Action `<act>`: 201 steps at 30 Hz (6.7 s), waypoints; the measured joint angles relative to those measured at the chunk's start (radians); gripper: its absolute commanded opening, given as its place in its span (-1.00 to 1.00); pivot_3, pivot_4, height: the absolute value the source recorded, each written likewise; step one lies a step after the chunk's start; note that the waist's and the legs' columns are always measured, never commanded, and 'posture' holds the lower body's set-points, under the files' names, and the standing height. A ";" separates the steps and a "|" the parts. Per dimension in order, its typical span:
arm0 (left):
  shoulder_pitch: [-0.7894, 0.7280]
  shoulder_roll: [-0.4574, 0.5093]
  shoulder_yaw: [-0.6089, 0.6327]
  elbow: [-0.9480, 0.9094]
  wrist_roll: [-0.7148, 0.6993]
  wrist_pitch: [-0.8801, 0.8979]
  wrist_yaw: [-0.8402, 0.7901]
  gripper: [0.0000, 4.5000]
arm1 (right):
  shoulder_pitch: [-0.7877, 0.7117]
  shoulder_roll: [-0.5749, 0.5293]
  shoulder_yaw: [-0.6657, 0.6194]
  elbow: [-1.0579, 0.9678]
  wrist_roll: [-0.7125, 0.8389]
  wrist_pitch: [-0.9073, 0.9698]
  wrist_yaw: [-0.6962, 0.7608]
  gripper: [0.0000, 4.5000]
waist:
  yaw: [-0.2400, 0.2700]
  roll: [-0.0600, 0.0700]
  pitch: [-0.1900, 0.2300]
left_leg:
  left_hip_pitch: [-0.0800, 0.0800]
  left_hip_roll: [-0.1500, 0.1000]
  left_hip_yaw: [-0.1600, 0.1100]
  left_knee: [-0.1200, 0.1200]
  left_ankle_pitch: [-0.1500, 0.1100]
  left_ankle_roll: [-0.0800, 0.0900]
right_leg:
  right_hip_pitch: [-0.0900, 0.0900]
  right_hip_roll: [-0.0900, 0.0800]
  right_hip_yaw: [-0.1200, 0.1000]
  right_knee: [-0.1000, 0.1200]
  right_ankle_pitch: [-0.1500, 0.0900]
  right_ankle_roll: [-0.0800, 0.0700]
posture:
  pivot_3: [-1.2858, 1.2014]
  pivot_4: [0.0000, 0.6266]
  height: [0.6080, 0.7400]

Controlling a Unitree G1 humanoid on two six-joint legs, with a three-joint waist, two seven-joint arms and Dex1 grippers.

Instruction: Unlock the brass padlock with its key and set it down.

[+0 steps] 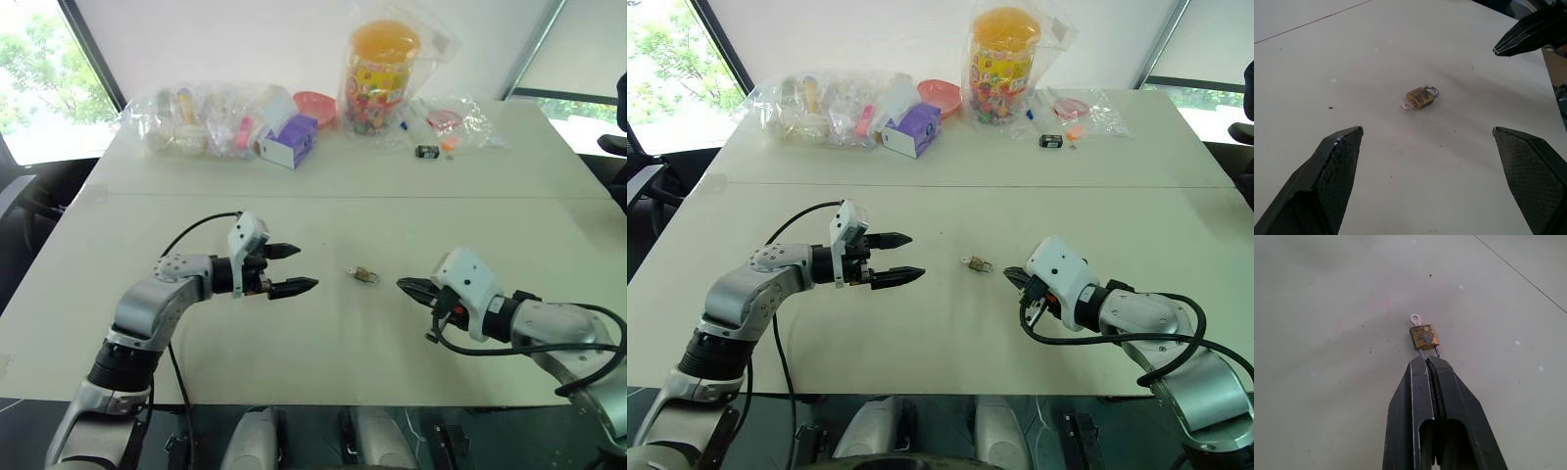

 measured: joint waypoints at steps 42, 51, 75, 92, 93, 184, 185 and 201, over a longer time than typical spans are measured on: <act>0.005 -0.008 -0.019 0.016 0.046 -0.053 0.028 1.00 | -0.454 0.185 0.345 0.850 -0.216 -0.388 0.308 -0.08 | -0.003 0.000 0.000 | 0.001 0.000 0.000 0.000 0.000 0.000 | 0.000 -0.001 0.000 0.001 0.000 0.000 | 0.03 -0.52 0.92; 0.002 -0.012 -0.019 0.029 0.044 -0.062 0.026 1.00 | -0.428 0.184 0.379 0.752 -0.327 -0.445 0.271 -0.70 | -0.003 0.001 -0.001 | 0.001 0.001 0.001 0.000 0.000 0.000 | -0.001 -0.002 0.000 0.002 0.000 0.000 | 0.03 -0.52 0.92; -0.191 -0.092 0.006 0.177 -0.097 0.101 -0.098 -0.72 | -0.363 0.053 0.357 0.386 -0.610 -0.847 0.156 -0.70 | -0.001 0.000 0.000 | 0.000 -0.001 0.001 0.002 0.000 -0.001 | -0.002 0.000 0.000 0.002 0.000 0.000 | 0.03 -0.52 0.92; -0.212 -0.111 -0.003 0.188 -0.090 0.106 -0.100 0.80 | -0.363 0.054 0.357 0.366 -0.610 -0.826 0.179 -0.70 | 0.000 0.000 0.000 | 0.000 -0.001 0.001 0.002 0.000 -0.001 | -0.002 -0.001 0.000 0.002 0.000 0.000 | 0.03 -0.52 0.92; -0.213 -0.114 -0.005 0.188 -0.087 0.105 -0.100 0.80 | -0.363 0.054 0.357 0.366 -0.610 -0.826 0.179 -0.70 | 0.000 0.000 0.000 | 0.000 -0.001 0.001 0.002 0.000 -0.001 | -0.002 0.000 0.000 0.002 0.000 0.000 | 0.03 -0.52 0.92; -0.222 -0.239 0.055 0.233 -0.217 0.241 0.019 -0.99 | -0.409 0.092 0.339 0.282 -0.492 -0.563 0.245 -0.70 | -0.001 0.001 0.000 | 0.000 -0.001 0.001 0.002 0.001 -0.001 | -0.002 -0.001 0.000 0.004 0.000 0.000 | 0.03 -0.52 0.92; -0.222 -0.235 0.053 0.233 -0.217 0.244 0.015 -0.99 | -0.409 0.092 0.342 0.282 -0.492 -0.563 0.247 -0.70 | -0.001 0.001 0.000 | 0.000 -0.001 0.001 0.002 0.001 -0.001 | -0.002 -0.001 0.000 0.004 0.000 0.000 | 0.03 -0.52 0.92; -0.215 -0.169 0.009 0.231 -0.197 0.260 -0.033 -1.00 | -0.402 0.083 0.254 0.256 -0.382 -0.432 0.265 0.99 | 0.000 0.000 0.000 | 0.000 -0.001 0.001 0.002 0.001 -0.001 | -0.002 -0.001 0.000 0.004 0.000 0.000 | 0.03 -0.52 0.92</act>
